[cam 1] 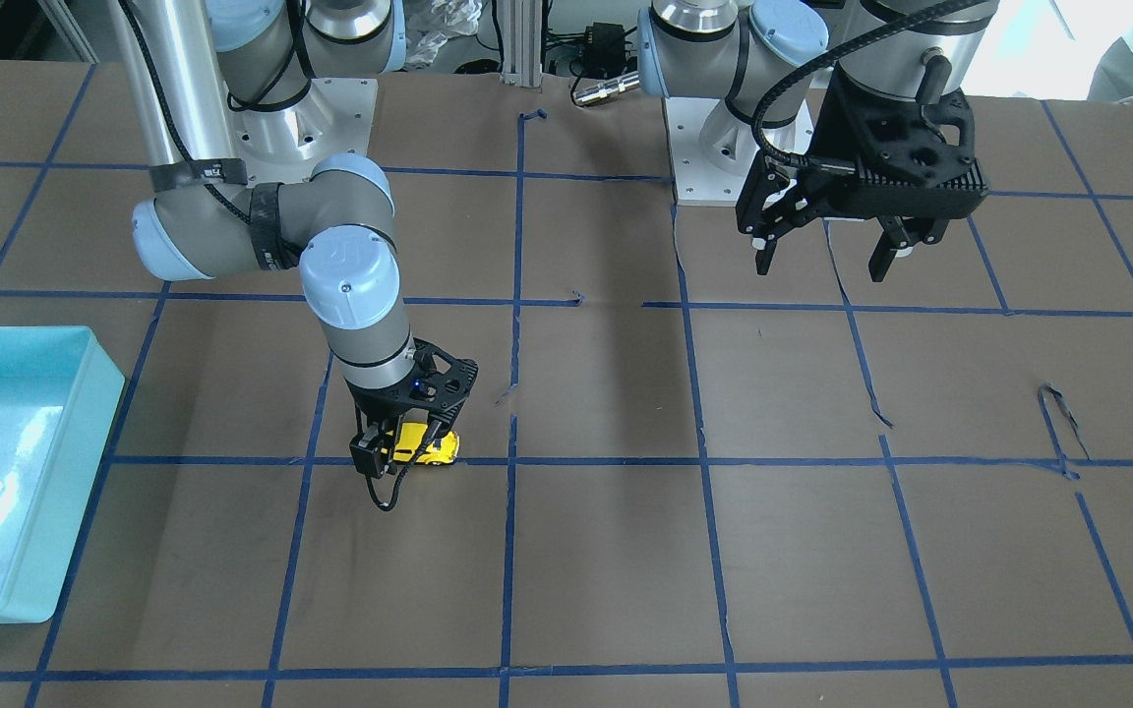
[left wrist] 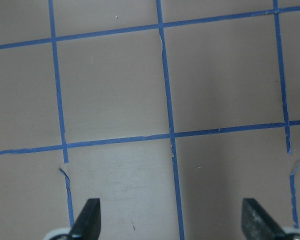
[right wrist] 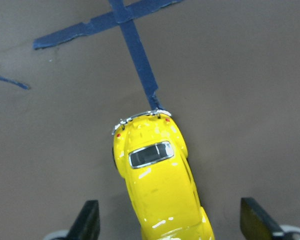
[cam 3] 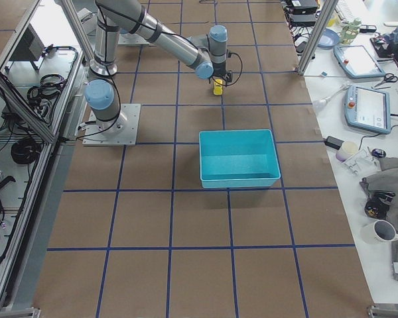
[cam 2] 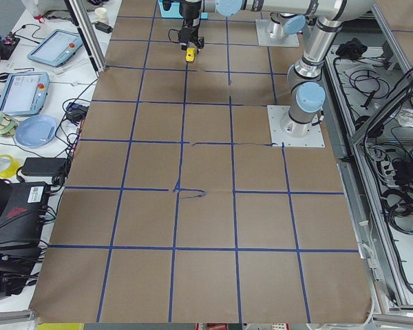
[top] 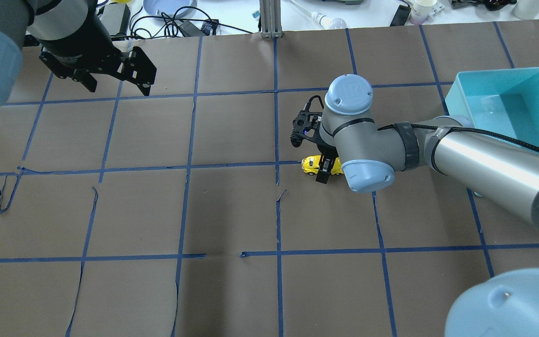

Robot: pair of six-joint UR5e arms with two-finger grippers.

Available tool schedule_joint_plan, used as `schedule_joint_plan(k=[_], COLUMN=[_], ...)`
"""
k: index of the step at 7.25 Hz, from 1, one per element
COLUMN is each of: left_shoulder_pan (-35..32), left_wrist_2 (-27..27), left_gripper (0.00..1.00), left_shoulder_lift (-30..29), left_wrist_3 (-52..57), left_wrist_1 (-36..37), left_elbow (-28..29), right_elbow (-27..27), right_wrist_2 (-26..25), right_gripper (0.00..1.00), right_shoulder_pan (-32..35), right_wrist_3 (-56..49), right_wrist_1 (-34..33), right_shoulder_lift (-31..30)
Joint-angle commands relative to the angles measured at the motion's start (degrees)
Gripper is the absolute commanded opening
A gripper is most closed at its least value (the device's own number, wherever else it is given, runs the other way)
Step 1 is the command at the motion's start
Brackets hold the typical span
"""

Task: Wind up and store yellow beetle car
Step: 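Close the right gripper on the yellow car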

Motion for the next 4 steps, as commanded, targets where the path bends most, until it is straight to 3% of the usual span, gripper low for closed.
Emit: schedule_joint_plan(k=[1, 2, 3, 4], left_shoulder_pan=[0.03, 0.03, 0.03, 0.03], left_wrist_2=[0.04, -0.04, -0.05, -0.05], left_gripper=[1.0, 1.0, 1.0, 1.0], left_shoulder_lift=[0.26, 0.0, 0.26, 0.09], left_wrist_3=[-0.01, -0.01, -0.01, -0.01], left_wrist_1=[-0.33, 0.1, -0.07, 0.11], left_elbow=[-0.07, -0.07, -0.16, -0.16], right_elbow=[-0.03, -0.11, -0.46, -1.16], right_wrist_2=[-0.1, -0.11, -0.19, -0.37], right_gripper=[0.51, 0.2, 0.0, 0.0], right_shoulder_pan=[0.0, 0.0, 0.0, 0.0], right_wrist_3=[0.25, -0.19, 0.07, -0.1], right_wrist_1=[0.23, 0.23, 0.32, 0.67], right_shoulder_lift=[0.63, 0.55, 0.54, 0.54])
